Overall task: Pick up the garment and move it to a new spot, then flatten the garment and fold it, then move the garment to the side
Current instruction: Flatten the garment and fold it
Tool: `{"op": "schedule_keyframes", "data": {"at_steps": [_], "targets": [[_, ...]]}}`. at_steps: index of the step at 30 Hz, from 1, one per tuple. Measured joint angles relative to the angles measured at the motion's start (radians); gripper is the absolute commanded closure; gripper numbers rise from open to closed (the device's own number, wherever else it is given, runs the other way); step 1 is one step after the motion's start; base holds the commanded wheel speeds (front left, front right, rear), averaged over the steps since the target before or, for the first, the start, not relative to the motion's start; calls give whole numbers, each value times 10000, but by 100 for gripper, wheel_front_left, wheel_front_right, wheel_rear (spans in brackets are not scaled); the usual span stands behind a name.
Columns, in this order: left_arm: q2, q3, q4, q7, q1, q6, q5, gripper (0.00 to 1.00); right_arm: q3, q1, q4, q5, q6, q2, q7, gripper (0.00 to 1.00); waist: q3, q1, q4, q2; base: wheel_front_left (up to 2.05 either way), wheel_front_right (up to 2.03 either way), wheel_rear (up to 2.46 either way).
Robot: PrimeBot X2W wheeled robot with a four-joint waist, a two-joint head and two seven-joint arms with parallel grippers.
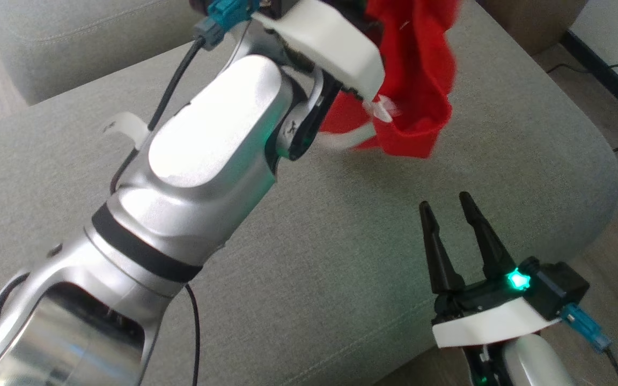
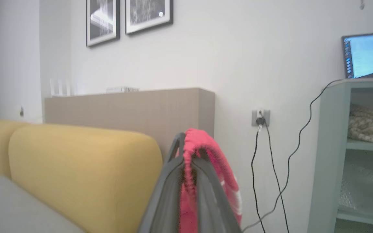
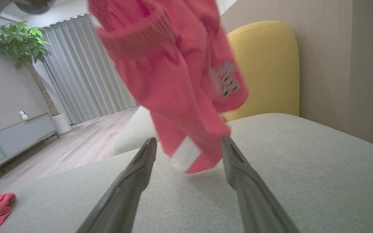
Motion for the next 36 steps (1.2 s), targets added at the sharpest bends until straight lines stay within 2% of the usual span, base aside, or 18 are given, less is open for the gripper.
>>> {"op": "schedule_keyframes", "data": {"at_steps": [3,7,12,14,19,24,26,27,28,29,30,36], "targets": [[-42,293,196,2,220,44,138,100,-150,3,-17,2,0,2,0,0,11,0,114,0,0,0,0],[58,792,709,4,1667,-148,336,100,-337,58,-81,111,0,0,0,0,43,0,360,0,0,0,0],[815,1659,681,6,4291,-800,656,100,-566,160,-111,190,0,0,-2,0,97,0,753,0,0,0,0],[1181,1996,646,8,5250,-928,871,100,-640,167,-107,190,0,2,-2,0,87,0,955,0,0,0,0],[1651,2673,468,13,6694,-874,1289,100,-786,343,-104,157,0,2,-2,0,-11,0,1423,0,0,0,0],[1912,3547,222,15,7421,-301,1831,100,-802,531,-79,-10,0,4,-2,0,-230,0,2022,0,0,0,0],[1925,3779,219,13,7644,-203,1962,100,-813,535,-65,-29,0,4,-2,0,-351,0,2231,0,0,0,0],[1894,3777,330,13,7760,-205,1962,75,-809,540,-50,-35,0,2,-2,0,-417,0,2326,0,0,0,0],[1841,3758,483,13,7896,-207,1962,41,-794,543,-38,-71,0,4,-2,0,-483,0,2409,0,0,0,0],[1753,3747,656,13,8044,-207,1960,41,-775,550,-31,-104,0,4,-2,0,-554,0,2484,0,0,0,0],[1636,3760,844,13,8188,-213,1898,0,-754,554,-13,-104,0,4,-2,0,-627,0,2549,0,0,0,0],[913,4232,1281,15,8955,-29,1250,0,-669,828,125,-104,0,4,-2,0,-1089,0,2738,0,0,0,0]]}}
